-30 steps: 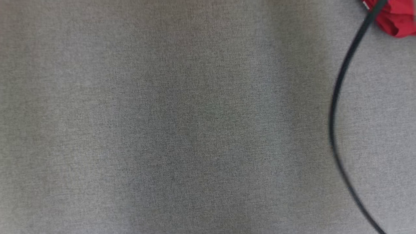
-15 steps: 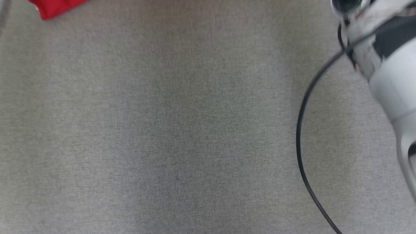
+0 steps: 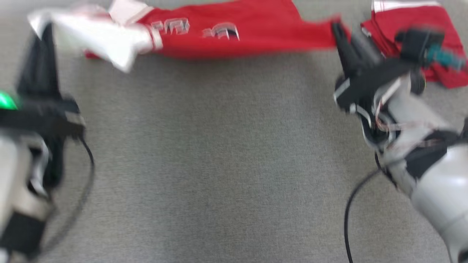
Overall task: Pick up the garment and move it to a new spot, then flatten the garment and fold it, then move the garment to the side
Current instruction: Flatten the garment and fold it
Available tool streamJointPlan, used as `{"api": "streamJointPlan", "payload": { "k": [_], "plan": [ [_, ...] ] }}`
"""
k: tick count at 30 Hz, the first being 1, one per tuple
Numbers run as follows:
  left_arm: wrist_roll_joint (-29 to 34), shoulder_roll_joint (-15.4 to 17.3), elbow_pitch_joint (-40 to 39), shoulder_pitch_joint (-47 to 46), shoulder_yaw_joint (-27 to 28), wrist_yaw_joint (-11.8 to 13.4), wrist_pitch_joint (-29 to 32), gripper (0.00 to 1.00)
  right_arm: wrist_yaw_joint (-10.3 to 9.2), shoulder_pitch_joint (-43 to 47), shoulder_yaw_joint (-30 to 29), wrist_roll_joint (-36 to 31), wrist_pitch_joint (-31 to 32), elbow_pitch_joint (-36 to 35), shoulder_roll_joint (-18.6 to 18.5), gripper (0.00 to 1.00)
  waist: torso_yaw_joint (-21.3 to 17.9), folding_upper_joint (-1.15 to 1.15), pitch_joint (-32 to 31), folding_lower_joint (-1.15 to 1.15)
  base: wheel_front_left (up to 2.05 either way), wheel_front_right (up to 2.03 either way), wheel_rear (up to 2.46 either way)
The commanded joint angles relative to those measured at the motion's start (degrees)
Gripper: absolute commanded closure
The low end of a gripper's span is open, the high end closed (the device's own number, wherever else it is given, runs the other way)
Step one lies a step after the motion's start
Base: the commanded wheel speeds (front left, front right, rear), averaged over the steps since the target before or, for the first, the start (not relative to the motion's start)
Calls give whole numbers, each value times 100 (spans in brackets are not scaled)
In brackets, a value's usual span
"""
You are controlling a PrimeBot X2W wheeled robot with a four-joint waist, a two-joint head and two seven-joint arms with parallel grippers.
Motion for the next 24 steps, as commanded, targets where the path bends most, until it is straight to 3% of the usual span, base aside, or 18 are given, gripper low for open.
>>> {"api": "streamJointPlan", "payload": {
  "k": [1, 7, 12, 24],
  "plan": [
    [-73, -46, -284, 421, 63, 116, -30, 100, -3, 276, 42, 15, -58, -168, -132, 100, 136, 1, -251, 2, 0, 0, 0],
    [-282, -348, -1221, 1949, 360, 493, -53, 100, -3, 1281, -23, -135, -124, -666, -418, 100, 238, 1, -509, 2, 0, 0, 0],
    [71, -706, -1587, 3081, 516, 622, -58, 100, -3, 2117, -402, -235, -132, -936, -457, 100, 304, 1, -694, 2, 0, 0, 0],
    [419, -1754, -1598, 4826, 1171, 257, -59, 100, -4, 3794, -1214, -779, -132, -1106, -302, 100, 428, 1, -1091, 2, 0, 0, 0]
  ]
}}
